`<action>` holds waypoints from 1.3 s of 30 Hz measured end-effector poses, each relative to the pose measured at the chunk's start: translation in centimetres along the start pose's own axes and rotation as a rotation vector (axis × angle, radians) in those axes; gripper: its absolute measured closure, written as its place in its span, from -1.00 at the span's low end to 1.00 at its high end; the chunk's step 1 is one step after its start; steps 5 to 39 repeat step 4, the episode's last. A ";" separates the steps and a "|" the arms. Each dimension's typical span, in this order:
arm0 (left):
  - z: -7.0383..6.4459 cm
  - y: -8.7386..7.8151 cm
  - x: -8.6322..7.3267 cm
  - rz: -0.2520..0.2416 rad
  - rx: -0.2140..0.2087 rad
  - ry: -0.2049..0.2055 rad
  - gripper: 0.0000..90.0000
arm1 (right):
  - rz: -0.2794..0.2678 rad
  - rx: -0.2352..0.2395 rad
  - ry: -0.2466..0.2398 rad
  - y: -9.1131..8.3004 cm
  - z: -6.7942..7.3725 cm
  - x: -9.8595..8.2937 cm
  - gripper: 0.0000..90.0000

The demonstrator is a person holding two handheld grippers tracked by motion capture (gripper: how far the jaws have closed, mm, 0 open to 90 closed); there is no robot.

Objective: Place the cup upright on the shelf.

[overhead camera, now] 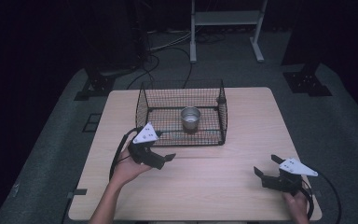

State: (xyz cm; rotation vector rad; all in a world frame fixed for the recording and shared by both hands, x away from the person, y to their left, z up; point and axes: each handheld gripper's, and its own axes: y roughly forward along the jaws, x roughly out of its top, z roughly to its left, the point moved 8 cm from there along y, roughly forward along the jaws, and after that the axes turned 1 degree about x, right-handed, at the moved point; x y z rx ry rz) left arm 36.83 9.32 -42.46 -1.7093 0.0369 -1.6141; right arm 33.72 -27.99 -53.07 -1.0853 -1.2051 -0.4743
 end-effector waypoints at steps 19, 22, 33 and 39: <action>-0.9 -0.6 -0.4 -0.046 0.008 -0.016 -0.88 | 0.004 -0.001 -0.010 0.0 0.1 0.0 -0.70; -0.9 -0.6 -0.4 -0.046 0.008 -0.016 -0.88 | 0.004 -0.001 -0.010 0.0 0.1 0.0 -0.70; -0.9 -0.6 -0.4 -0.046 0.008 -0.016 -0.88 | 0.004 -0.001 -0.010 0.0 0.1 0.0 -0.70; -0.9 -0.6 -0.4 -0.046 0.008 -0.016 -0.88 | 0.004 -0.001 -0.010 0.0 0.1 0.0 -0.70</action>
